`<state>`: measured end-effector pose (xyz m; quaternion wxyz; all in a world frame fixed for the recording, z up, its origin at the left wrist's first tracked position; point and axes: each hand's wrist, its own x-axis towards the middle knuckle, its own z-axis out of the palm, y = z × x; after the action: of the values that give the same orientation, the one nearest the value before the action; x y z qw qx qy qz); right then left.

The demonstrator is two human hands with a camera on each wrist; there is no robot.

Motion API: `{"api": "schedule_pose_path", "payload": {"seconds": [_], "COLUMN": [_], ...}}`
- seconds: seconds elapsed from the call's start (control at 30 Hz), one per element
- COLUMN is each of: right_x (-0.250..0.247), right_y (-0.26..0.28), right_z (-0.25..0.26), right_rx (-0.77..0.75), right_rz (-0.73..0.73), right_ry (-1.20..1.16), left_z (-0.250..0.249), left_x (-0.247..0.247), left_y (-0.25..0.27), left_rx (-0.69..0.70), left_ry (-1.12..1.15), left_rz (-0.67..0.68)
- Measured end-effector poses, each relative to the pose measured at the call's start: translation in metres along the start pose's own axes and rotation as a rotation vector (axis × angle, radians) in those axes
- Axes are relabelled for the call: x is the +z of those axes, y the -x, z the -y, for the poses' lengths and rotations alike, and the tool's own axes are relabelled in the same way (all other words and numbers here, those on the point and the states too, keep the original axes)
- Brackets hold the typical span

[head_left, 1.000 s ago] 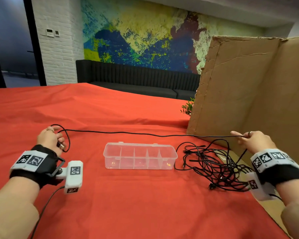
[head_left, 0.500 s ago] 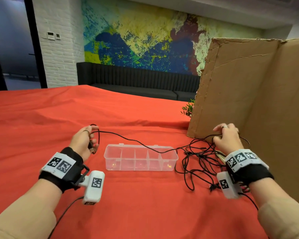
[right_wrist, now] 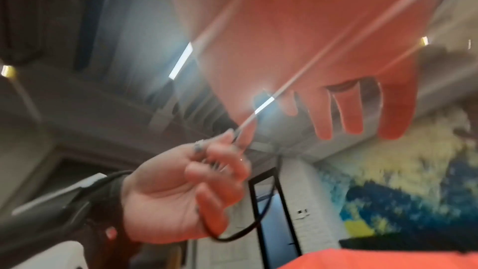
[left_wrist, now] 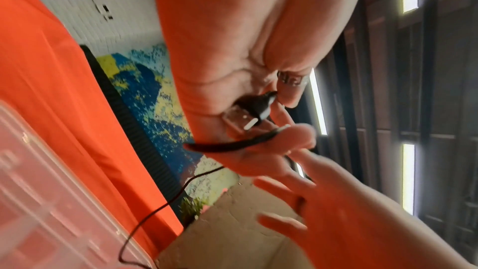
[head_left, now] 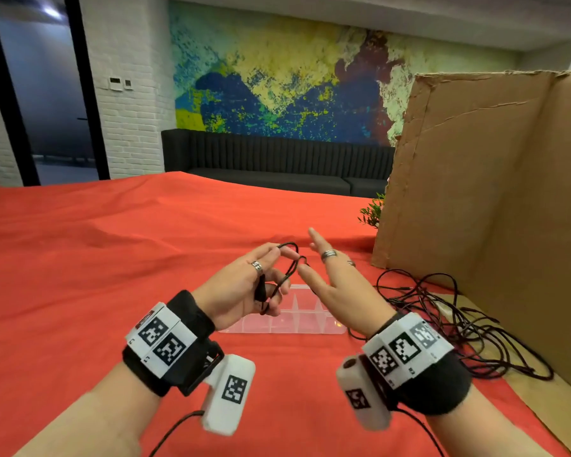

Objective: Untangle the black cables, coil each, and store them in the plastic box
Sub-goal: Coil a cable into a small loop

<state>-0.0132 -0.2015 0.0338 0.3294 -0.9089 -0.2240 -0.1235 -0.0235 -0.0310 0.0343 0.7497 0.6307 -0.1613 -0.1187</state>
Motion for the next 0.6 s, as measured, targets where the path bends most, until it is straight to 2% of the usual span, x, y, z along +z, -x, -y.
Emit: {"api": "schedule_pose_path", "payload": {"seconds": [0.07, 0.1, 0.17, 0.23, 0.3, 0.4, 0.47, 0.53, 0.6], "right_x": [0.016, 0.019, 0.021, 0.019, 0.017, 0.017, 0.026, 0.042, 0.059], "right_y": [-0.002, -0.002, -0.001, 0.000, -0.002, -0.006, -0.005, 0.003, 0.017], "right_z": [0.004, 0.001, -0.005, -0.012, -0.017, -0.027, -0.029, -0.022, -0.012], "right_rx": [-0.002, -0.003, -0.002, -0.030, -0.005, 0.116, 0.125, 0.068, 0.010], "right_rz": [-0.003, -0.026, -0.080, -0.127, -0.196, -0.282, -0.248, -0.118, 0.004], "right_ry": [-0.215, -0.272, -0.210, -0.069, -0.087, -0.309, -0.246, -0.117, -0.108], "left_z": [0.002, 0.003, 0.005, 0.006, 0.007, 0.005, 0.002, 0.002, 0.005], "left_x": [0.005, 0.005, 0.002, -0.004, -0.009, -0.008, -0.002, 0.002, 0.001], "left_y": [0.003, 0.002, 0.001, 0.003, 0.006, 0.013, 0.015, 0.009, 0.000], "left_rx": [0.015, 0.037, 0.082, 0.059, -0.025, -0.082, -0.012, 0.117, 0.232], "left_ry": [0.017, 0.004, -0.102, -0.180, -0.160, -0.013, 0.120, 0.242, 0.244], "left_rz": [0.029, 0.003, -0.133, -0.211, -0.145, 0.010, 0.027, 0.003, -0.072]}}
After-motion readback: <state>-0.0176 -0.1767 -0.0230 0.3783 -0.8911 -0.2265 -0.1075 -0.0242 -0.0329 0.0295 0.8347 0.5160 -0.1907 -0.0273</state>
